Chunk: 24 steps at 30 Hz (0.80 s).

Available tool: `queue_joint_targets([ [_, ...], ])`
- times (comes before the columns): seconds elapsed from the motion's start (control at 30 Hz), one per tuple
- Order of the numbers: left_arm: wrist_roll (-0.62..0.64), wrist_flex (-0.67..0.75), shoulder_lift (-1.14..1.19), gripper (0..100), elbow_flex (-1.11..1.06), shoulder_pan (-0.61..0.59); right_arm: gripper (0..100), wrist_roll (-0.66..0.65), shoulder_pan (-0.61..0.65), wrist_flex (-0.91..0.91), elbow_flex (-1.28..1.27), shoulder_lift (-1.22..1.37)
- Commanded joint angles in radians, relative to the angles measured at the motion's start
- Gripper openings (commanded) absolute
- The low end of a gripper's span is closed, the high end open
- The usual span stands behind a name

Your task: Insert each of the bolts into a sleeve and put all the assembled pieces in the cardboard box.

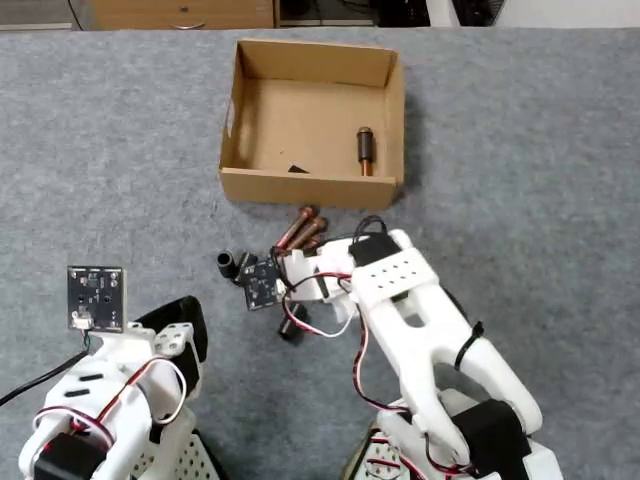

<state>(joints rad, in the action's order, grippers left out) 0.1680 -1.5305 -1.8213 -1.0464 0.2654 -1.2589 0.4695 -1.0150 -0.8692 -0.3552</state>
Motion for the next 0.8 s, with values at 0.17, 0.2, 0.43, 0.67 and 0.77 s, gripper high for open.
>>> queue_joint_targets([
  [0.17, 0.003, -0.008, -0.005, 2, 0.04, -0.014, 13.8, -0.018, 0.015, 0.094, -0.005, -0.036],
  [0.2, 0.003, -0.008, -0.005, 2, 0.04, -0.014, 13.8, -0.018, 0.015, 0.092, -0.007, -0.033],
  [0.43, 0.003, -0.008, -0.005, 2, 0.041, -0.014, 13.8, -0.012, 0.008, 0.095, 0.053, 0.137],
  [0.67, 0.003, -0.008, -0.005, 2, 0.043, -0.014, 13.8, -0.014, -0.008, 0.094, 0.216, 0.338],
  [0.77, 0.003, -0.008, -0.005, 2, 0.043, -0.014, 13.8, -0.012, -0.008, 0.092, 0.263, 0.406],
])
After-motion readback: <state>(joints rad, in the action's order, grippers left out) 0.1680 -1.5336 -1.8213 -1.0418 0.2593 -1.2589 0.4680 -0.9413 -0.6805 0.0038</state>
